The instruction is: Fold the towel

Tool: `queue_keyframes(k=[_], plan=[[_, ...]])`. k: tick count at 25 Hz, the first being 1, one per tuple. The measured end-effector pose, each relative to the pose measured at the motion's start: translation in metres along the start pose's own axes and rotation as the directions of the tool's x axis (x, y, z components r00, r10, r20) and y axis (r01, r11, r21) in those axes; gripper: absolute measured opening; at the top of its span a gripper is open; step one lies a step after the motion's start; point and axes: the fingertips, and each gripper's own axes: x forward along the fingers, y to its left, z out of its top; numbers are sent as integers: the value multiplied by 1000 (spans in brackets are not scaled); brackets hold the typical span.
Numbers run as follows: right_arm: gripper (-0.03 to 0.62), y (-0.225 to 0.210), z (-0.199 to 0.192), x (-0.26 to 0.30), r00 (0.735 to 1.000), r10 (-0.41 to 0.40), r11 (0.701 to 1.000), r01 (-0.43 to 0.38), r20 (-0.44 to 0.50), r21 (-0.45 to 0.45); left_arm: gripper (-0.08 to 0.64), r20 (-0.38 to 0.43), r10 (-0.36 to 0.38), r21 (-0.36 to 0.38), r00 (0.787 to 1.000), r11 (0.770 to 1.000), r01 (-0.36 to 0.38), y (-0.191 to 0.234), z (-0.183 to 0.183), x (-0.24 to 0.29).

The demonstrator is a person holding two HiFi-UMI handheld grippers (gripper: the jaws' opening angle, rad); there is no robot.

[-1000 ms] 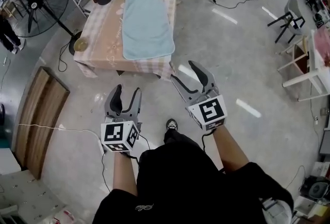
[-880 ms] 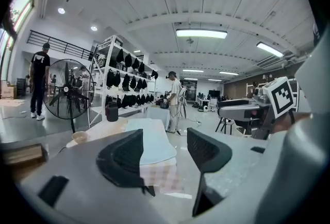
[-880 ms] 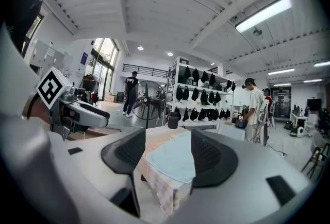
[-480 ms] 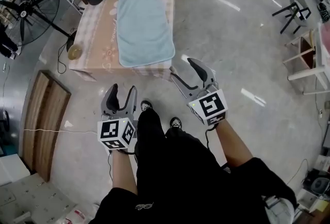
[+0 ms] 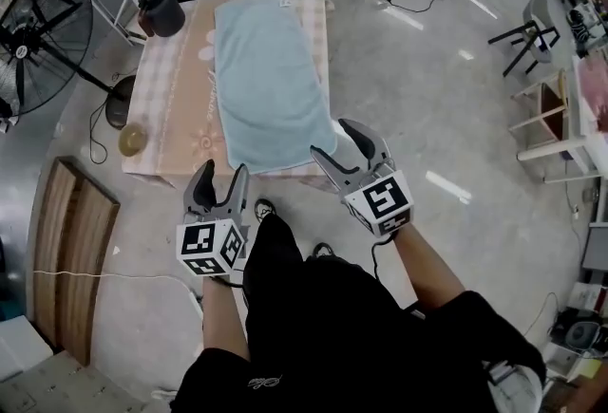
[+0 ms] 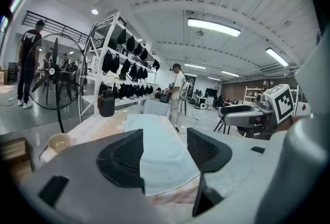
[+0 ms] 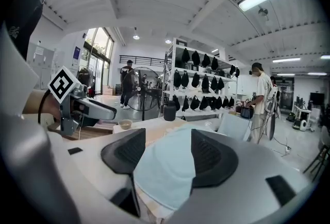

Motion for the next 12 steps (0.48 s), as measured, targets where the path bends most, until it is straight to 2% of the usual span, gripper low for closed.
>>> queue_keyframes(k=[6, 12], plan=[[253, -22, 7, 71, 996, -55, 998, 54, -73, -15, 249, -53, -78, -18, 996, 997, 77, 58, 12, 61], [253, -34, 1, 106, 983, -107, 993, 115, -152, 42, 249, -119, -176, -19, 977, 984, 175, 86, 11, 103]])
